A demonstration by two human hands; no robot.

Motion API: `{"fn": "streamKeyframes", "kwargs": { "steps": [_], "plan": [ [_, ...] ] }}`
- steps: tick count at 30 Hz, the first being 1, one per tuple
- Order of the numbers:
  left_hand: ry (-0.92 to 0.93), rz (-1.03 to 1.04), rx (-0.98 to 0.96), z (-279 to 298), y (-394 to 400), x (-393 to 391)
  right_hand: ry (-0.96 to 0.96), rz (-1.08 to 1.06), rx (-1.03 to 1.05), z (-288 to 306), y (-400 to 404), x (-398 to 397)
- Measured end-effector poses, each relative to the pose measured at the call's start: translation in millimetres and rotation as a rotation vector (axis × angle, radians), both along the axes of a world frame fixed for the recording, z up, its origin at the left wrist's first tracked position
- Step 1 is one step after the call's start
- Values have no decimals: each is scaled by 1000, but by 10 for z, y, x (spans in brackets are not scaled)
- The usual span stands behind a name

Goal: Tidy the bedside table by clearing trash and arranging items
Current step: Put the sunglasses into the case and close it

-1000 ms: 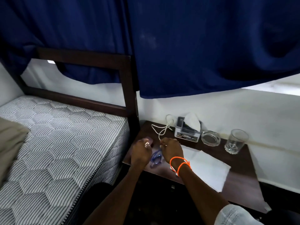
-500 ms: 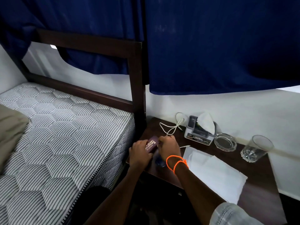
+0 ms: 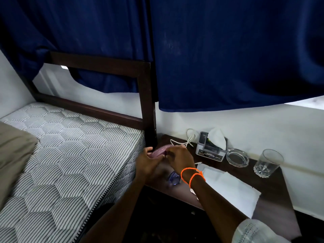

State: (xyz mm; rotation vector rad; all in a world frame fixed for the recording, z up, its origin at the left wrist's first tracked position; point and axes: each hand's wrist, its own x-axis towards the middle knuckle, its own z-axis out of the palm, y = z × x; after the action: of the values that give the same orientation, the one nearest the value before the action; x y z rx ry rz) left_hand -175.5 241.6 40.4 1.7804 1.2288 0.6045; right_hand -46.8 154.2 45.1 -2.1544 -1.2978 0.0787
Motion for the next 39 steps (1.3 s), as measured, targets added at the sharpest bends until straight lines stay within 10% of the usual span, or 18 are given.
{"fn": "streamKeyframes", "kwargs": {
  "steps": [13,18,39],
  "plan": [
    [-445,-80,53,1414,-305,-280,-320,201,384,1505,-598,-26],
    [-681,-104,-225,1914,-531,-360,-452,274,396,1989,-812,-48],
    [-788,-276,-561,2477,-807,-411,-1042,193,471,2433,-1049,-187]
  ]
}}
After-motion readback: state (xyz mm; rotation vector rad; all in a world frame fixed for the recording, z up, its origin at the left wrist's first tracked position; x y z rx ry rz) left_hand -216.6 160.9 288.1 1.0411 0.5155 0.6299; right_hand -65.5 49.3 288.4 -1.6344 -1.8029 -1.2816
